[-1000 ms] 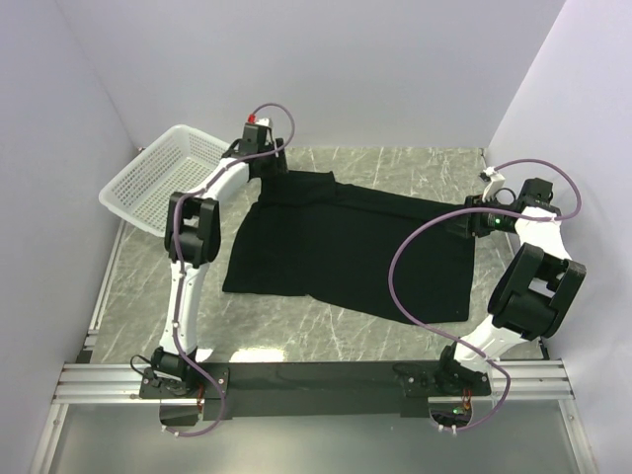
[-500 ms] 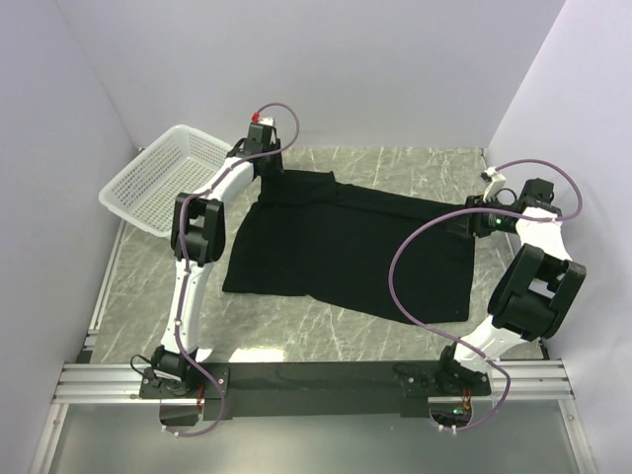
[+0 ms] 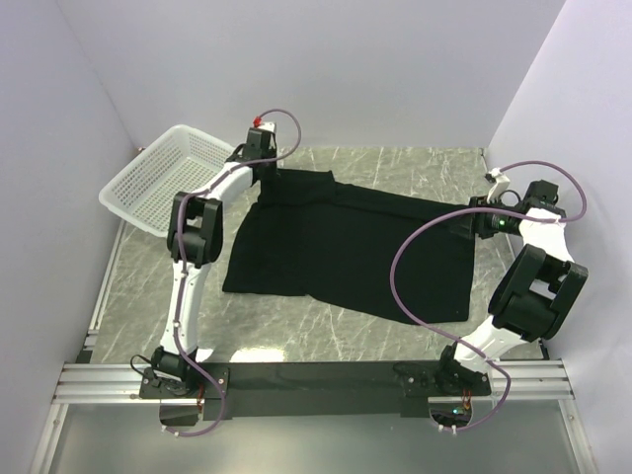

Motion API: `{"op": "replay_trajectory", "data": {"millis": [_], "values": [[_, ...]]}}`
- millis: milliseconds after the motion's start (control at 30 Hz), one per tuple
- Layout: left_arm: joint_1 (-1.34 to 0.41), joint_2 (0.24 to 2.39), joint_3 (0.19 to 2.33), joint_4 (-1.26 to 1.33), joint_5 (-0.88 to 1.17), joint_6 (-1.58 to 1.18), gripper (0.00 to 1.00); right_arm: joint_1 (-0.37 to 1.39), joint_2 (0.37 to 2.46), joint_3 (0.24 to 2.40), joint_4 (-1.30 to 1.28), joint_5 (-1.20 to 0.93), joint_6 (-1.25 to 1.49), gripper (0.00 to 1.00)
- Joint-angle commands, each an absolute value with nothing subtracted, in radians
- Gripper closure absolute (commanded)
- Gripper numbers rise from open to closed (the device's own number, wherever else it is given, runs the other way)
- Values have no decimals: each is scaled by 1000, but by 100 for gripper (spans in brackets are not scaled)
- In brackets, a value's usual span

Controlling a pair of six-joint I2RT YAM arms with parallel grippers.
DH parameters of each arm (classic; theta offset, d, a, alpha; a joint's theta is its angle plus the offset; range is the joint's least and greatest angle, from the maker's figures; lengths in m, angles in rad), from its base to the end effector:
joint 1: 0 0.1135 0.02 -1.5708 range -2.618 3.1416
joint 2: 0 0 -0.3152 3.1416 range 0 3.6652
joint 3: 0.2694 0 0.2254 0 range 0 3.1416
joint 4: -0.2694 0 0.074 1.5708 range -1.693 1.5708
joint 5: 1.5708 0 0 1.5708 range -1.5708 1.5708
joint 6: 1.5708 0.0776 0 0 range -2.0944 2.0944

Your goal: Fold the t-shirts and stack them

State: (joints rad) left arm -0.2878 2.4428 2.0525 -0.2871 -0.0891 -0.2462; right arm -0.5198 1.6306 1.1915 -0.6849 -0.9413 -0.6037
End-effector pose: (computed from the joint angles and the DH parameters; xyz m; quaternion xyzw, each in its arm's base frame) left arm 0.5801 -0.1645 0.1943 -0.0005 0.9012 -0.0751 0.4269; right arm 0.3026 -0.1009 0.2821 -0.1368 0.8641 0.2691 0.4027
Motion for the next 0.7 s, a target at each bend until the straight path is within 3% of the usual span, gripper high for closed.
{"op": "replay_trajectory", "data": {"millis": [0, 267, 667], "values": [[-291, 2272, 2008, -128, -40, -192, 100, -528, 1568, 1215, -703, -974, -620, 43], [-290, 2065, 1747, 47, 132, -160, 100, -534, 1559, 1203, -710, -977, -632, 43], [-267, 1914, 1546, 5, 341, -84, 97, -538, 1559, 1206, -718, -980, -637, 43]]}}
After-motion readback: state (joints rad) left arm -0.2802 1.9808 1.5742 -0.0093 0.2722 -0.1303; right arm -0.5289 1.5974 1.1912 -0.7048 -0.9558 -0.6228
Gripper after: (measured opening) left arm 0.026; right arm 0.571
